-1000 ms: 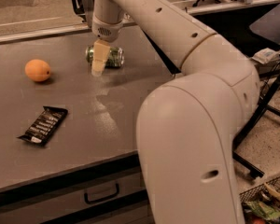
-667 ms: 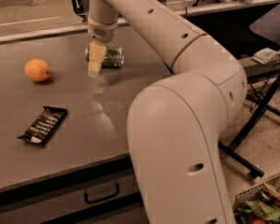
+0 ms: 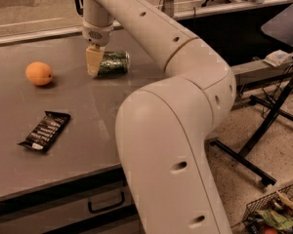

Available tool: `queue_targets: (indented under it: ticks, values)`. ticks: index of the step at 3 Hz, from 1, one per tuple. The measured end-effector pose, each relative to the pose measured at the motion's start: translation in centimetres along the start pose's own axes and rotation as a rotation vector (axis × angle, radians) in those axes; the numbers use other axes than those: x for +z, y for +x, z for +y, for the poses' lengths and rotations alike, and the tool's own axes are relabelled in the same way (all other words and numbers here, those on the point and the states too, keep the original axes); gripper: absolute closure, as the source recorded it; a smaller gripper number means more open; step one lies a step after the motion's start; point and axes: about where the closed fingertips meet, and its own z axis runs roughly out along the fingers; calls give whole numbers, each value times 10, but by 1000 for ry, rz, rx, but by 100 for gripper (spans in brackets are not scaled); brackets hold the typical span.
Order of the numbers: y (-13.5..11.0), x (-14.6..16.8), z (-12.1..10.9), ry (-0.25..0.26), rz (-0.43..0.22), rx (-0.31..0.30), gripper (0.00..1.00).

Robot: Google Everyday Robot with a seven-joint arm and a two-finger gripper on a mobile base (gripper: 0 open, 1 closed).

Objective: Place green can upright

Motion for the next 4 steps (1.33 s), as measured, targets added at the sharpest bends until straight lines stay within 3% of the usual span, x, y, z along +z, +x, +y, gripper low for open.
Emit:
queue_targets:
  ticks: [1, 2, 3, 4]
  values:
    - [-5, 3, 0, -7, 0, -17, 72]
    - [-26, -20, 1, 3, -91, -50, 94]
    - [-61, -75, 2, 22, -308, -43, 100]
    - [-70, -106, 2, -9, -522, 30, 100]
